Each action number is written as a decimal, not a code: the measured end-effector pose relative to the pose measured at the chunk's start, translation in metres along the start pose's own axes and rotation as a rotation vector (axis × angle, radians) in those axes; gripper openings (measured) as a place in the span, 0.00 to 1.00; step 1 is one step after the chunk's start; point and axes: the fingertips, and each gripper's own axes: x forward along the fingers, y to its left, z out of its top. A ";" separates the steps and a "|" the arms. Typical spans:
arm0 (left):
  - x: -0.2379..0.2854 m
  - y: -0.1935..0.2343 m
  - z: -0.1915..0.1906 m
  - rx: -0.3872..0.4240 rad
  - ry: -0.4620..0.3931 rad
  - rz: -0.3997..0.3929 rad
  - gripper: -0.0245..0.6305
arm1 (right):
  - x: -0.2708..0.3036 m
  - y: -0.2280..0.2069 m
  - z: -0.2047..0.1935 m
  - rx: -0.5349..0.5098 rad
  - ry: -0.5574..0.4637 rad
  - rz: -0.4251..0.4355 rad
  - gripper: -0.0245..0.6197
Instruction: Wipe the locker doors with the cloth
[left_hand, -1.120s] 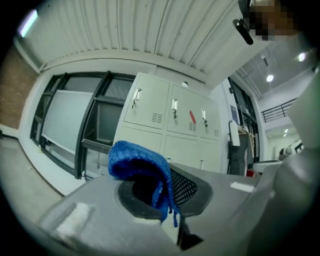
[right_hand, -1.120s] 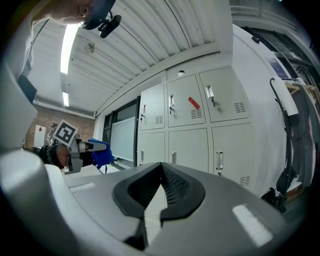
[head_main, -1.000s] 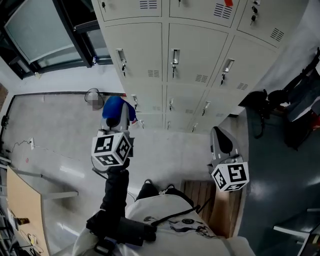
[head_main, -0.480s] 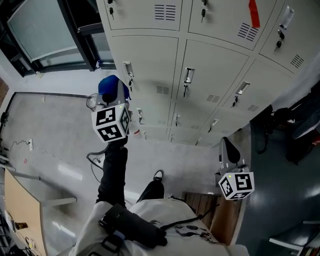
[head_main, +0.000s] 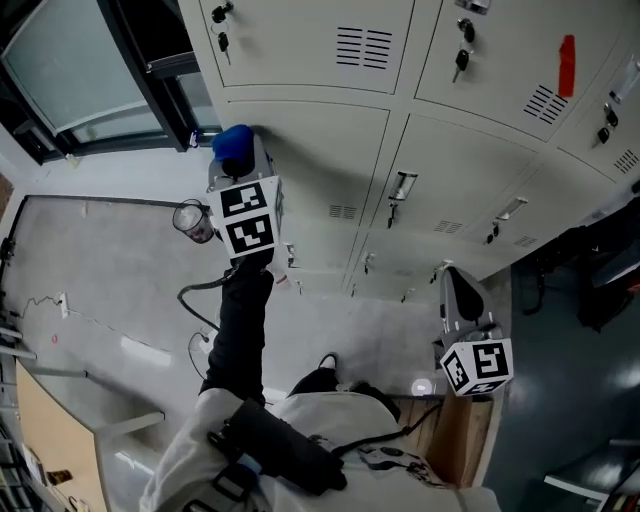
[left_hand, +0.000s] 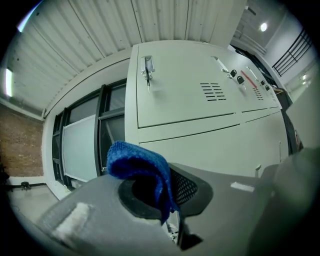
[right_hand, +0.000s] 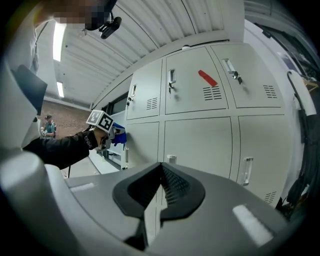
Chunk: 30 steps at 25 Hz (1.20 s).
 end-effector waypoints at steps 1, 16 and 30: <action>0.006 -0.001 0.001 0.004 0.004 0.001 0.07 | 0.005 0.001 0.002 -0.002 -0.002 0.006 0.04; 0.020 -0.121 0.033 0.008 -0.063 -0.210 0.07 | 0.032 -0.022 0.025 -0.040 -0.055 0.084 0.04; -0.012 -0.222 0.046 0.001 -0.104 -0.450 0.07 | 0.027 -0.051 0.014 -0.025 -0.033 0.094 0.04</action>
